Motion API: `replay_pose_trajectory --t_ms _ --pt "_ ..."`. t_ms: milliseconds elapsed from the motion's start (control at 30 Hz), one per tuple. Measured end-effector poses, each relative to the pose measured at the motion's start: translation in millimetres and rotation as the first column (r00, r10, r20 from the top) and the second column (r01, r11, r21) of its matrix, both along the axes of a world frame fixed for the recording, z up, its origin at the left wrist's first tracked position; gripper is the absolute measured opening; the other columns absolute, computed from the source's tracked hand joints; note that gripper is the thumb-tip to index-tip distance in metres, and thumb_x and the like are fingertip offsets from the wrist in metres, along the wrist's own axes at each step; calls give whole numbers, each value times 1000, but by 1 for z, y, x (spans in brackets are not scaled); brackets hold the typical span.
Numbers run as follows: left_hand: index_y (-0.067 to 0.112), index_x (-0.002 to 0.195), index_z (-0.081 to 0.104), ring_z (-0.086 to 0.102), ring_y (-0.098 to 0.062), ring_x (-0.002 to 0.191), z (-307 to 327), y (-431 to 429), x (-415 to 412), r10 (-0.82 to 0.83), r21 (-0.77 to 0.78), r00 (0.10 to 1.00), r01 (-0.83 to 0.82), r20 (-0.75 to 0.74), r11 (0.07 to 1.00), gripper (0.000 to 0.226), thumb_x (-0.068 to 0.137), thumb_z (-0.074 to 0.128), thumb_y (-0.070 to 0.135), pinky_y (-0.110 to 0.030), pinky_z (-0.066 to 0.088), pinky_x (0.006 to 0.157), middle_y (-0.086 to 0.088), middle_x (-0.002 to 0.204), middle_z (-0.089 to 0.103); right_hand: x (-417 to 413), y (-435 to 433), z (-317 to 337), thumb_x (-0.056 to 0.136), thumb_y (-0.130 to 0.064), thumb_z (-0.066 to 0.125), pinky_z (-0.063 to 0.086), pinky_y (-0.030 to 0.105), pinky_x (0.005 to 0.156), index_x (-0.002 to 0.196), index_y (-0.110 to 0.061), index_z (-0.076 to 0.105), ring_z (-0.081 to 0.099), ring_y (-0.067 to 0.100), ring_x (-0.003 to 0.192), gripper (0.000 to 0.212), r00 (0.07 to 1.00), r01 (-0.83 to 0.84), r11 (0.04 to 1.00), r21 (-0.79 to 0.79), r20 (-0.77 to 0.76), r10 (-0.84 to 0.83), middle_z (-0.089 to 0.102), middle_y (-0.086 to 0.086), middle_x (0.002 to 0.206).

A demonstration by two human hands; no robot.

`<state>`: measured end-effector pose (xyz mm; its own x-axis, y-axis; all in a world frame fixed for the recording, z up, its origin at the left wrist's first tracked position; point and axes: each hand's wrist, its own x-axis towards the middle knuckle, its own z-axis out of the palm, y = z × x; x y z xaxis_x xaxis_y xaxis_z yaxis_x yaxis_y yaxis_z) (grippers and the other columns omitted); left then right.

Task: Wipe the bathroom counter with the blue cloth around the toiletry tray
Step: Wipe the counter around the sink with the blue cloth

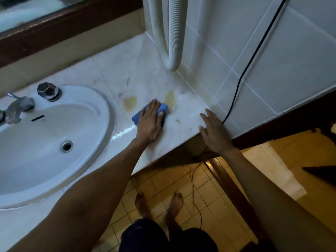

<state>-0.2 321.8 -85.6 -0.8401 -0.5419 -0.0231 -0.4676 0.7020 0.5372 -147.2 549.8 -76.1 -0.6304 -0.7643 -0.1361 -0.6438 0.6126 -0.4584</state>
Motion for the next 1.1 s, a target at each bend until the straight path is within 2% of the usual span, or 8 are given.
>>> replay_pose_trajectory --t_ms 133,200,367,467,600,733,1000,1100 --pt "5 143 42 32 -32 145 3 0 -76 152 65 988 -154 40 986 61 104 17 44 -50 24 118 -16 153 40 5 3 -1 104 -30 41 15 41 121 153 -15 30 13 25 152 52 999 33 999 7 -5 -33 17 8 165" --pt "5 149 36 25 -30 149 3 15 -101 138 43 988 -141 73 989 62 104 18 43 -49 19 121 -15 159 33 8 4 0 104 -30 41 11 37 120 153 -14 30 13 26 152 52 999 42 999 14 -33 -41 17 9 164" --pt "14 160 12 3 -16 155 -6 51 -65 -316 -70 942 325 111 943 64 107 18 48 -40 4 126 -3 168 8 7 7 0 104 -29 39 22 45 122 151 -12 34 17 27 151 50 999 33 999 7 -35 -33 21 12 163" --pt "18 160 12 3 -14 155 -10 22 -32 -451 -141 882 467 135 873 64 106 20 50 -39 4 126 0 168 8 8 8 1 105 -30 38 21 43 122 152 -15 33 15 24 151 50 999 51 999 6 -13 -50 19 9 164" --pt "14 160 14 5 -17 155 -13 -22 -57 -258 -172 952 285 164 943 64 106 25 46 -43 7 125 -4 168 10 13 11 3 104 -29 39 22 44 122 151 -13 34 14 25 151 49 996 84 997 2 21 -84 20 10 163" --pt "8 160 6 -3 -21 155 -9 9 -112 -128 -102 971 151 201 983 67 106 20 45 -47 0 125 -8 168 3 20 14 3 104 -29 41 25 43 120 148 -11 37 15 27 151 48 992 120 992 33 26 -121 21 11 162" --pt "15 161 6 -2 -16 155 -11 55 -87 -528 -147 828 555 190 819 68 105 17 52 -44 4 126 -3 169 4 29 22 14 101 -22 46 36 33 111 140 -8 43 33 24 141 42 982 185 983 4 -46 -184 27 11 155" --pt "16 161 8 0 -16 155 -11 26 -102 -430 -155 879 464 207 872 66 105 20 51 -45 6 125 -2 169 5 31 24 13 103 -23 43 30 34 115 145 -7 38 23 24 148 46 977 212 977 28 -2 -212 19 9 160"
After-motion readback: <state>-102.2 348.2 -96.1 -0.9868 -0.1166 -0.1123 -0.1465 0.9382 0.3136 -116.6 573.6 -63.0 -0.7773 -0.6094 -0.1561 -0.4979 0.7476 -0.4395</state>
